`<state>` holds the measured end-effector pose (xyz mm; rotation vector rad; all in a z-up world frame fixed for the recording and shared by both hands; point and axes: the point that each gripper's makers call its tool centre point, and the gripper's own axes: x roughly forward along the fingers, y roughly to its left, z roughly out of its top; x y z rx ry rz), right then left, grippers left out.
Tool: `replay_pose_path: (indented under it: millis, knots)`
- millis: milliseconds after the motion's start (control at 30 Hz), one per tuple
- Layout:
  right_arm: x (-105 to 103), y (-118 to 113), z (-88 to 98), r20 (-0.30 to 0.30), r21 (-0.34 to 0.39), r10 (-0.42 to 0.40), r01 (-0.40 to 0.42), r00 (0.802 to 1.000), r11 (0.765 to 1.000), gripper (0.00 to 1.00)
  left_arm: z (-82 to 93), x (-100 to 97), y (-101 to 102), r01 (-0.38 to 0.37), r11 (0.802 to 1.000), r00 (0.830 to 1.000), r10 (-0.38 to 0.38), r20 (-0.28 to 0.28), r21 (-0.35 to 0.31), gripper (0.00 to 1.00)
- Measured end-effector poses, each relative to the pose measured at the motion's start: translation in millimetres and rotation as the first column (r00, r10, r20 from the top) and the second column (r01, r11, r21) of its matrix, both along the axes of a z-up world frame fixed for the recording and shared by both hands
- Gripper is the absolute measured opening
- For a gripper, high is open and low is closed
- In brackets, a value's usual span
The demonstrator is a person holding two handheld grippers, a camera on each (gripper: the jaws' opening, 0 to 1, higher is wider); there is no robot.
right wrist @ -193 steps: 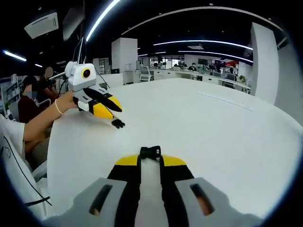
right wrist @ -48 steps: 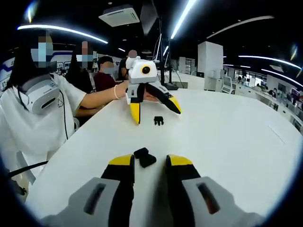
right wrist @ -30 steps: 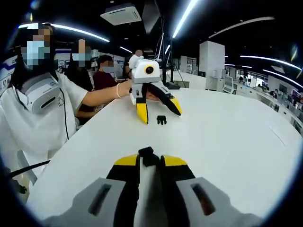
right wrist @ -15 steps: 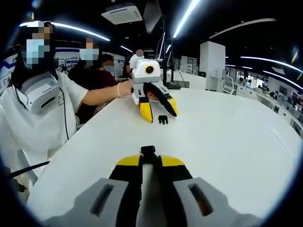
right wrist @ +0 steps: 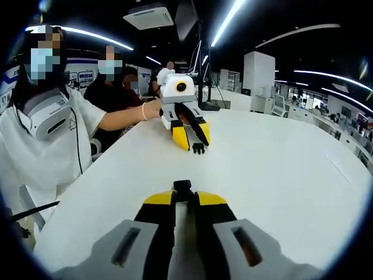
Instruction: Snap the two parts of the plastic buckle together until the buckle closes and remains connected.
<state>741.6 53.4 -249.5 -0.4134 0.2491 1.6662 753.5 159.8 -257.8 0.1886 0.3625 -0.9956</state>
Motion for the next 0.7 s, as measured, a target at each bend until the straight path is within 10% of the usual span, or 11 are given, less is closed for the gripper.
replay_pose_path:
  millis: [700]
  knots:
    - [11, -1, 18.5, 0.029, 0.067, -0.051, 0.049, 0.998, 0.997, 0.12, -0.2, -0.7, 5, -0.008, 1.000, 1.000, 0.008, -0.017, -0.012, 0.13]
